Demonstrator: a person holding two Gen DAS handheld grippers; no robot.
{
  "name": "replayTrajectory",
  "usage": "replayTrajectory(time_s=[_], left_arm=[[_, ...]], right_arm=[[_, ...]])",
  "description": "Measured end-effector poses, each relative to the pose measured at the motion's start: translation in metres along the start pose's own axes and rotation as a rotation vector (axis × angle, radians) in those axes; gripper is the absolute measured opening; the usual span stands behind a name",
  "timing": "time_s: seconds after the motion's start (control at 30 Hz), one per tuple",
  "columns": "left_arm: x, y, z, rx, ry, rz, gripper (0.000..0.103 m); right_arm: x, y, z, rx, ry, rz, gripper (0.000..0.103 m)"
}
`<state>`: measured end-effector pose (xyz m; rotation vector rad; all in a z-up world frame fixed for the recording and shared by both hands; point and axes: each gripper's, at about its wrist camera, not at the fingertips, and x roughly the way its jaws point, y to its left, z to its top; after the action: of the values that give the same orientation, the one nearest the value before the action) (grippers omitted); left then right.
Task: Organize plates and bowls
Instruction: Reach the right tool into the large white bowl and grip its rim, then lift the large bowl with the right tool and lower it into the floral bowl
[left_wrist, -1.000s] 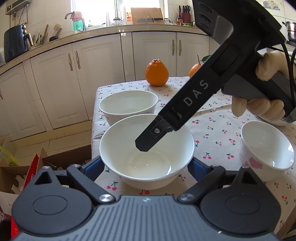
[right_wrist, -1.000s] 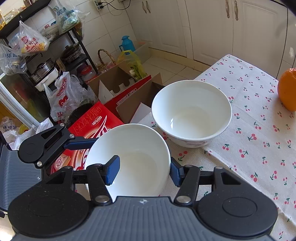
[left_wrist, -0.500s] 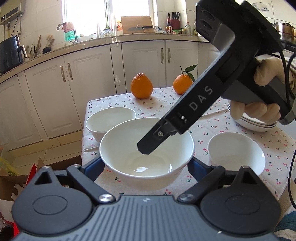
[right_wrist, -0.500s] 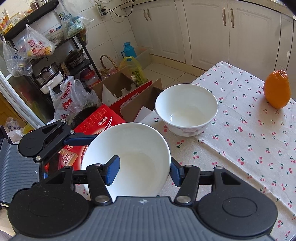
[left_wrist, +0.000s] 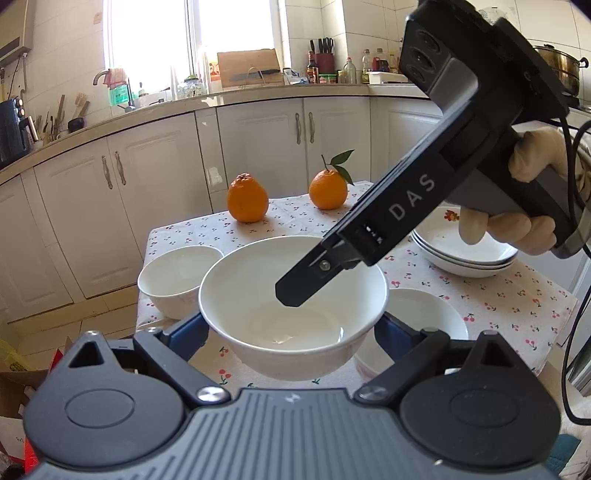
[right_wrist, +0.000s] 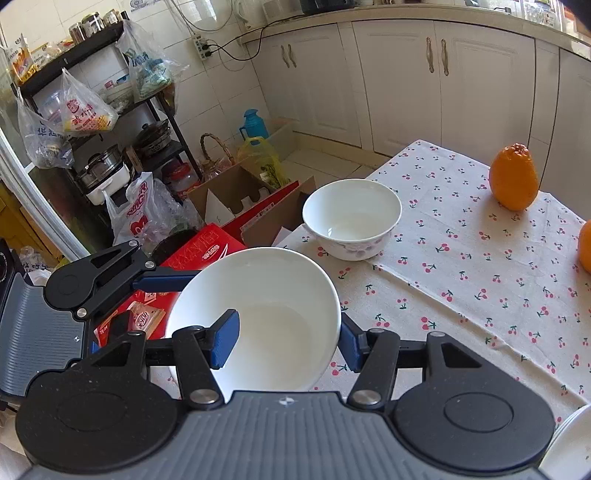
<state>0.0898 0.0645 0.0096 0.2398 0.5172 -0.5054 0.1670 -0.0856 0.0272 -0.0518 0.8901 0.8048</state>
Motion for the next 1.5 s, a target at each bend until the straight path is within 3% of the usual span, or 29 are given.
replayTrajectory(time_s=[0.57,1.5], left_arm=[[0.011,-0.045,0.006,0.019,-0.004,-0.098,0.096],[0.034,-0.061,-0.010,-0.001,0.081,-0.163,0.096]], right_arm=[[-0.048,-0.019,-0.048,0.061,-0.043,-0.060,0.063],[-0.037,-0.034,-0.078,0.115,0.015,-0.086,0.063]])
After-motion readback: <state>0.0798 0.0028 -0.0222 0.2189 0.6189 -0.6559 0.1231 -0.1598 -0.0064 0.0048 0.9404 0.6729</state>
